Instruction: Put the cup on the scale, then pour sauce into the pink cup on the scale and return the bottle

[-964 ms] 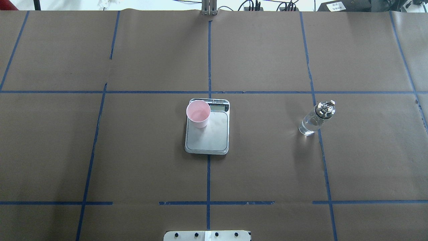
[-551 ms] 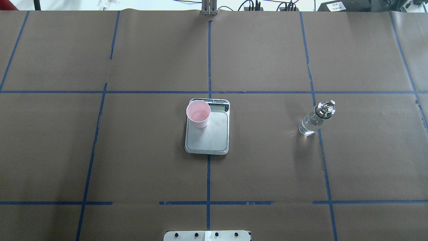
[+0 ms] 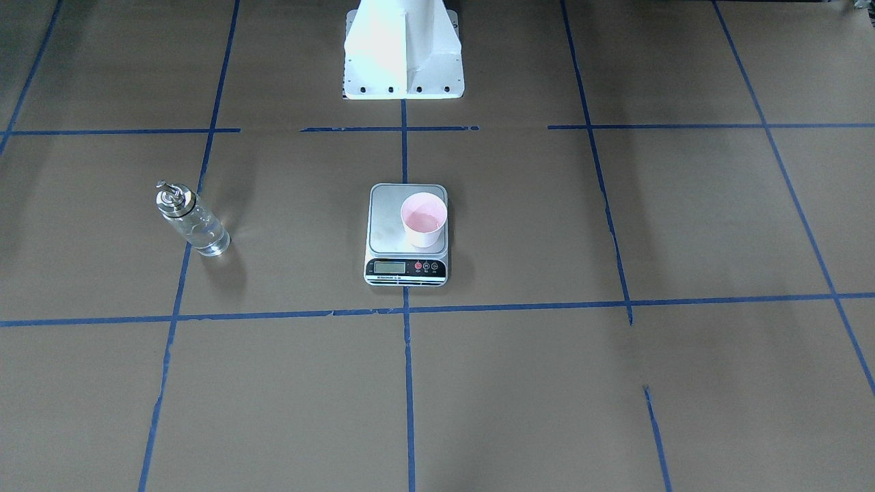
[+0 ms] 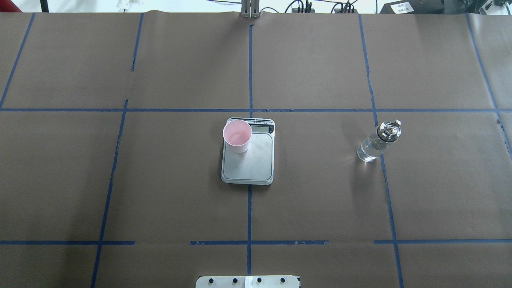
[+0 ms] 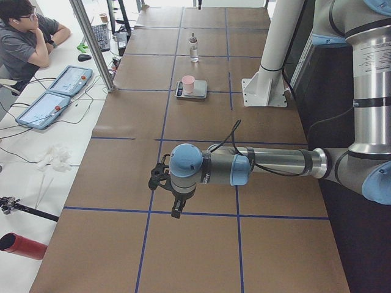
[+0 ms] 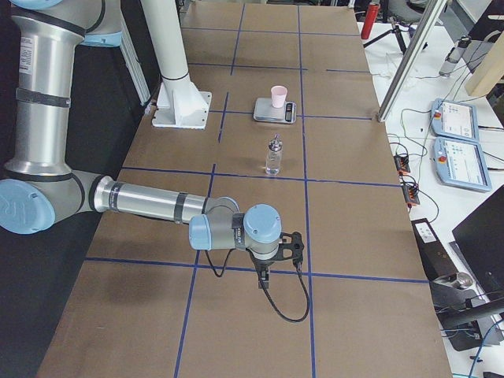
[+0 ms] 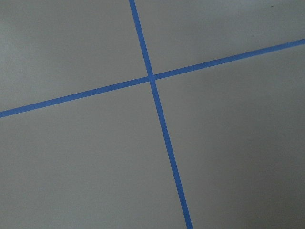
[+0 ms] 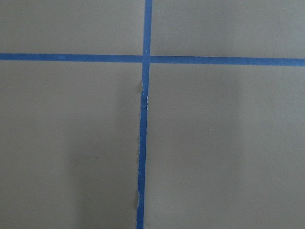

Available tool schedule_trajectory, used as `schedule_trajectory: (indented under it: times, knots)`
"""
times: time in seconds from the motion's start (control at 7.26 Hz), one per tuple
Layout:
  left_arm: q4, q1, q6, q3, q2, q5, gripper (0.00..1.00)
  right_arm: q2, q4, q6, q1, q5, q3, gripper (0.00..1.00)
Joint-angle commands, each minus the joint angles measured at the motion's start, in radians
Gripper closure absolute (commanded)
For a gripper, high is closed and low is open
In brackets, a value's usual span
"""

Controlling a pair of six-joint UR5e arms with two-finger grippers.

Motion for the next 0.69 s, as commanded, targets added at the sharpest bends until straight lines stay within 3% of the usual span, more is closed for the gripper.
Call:
schedule_trajectory:
  times: [0.0, 0.55]
  knots:
    - [0.007, -0.001, 0.000, -0.019, 0.010, 0.001, 0.00, -0.001, -0.056, -0.005, 0.014, -0.008, 0.048, 0.00]
    - [0.007, -0.001, 0.000, -0.036, 0.017, 0.002, 0.00, -0.030, -0.032, -0.009, 0.014, -0.019, 0.059, 0.00]
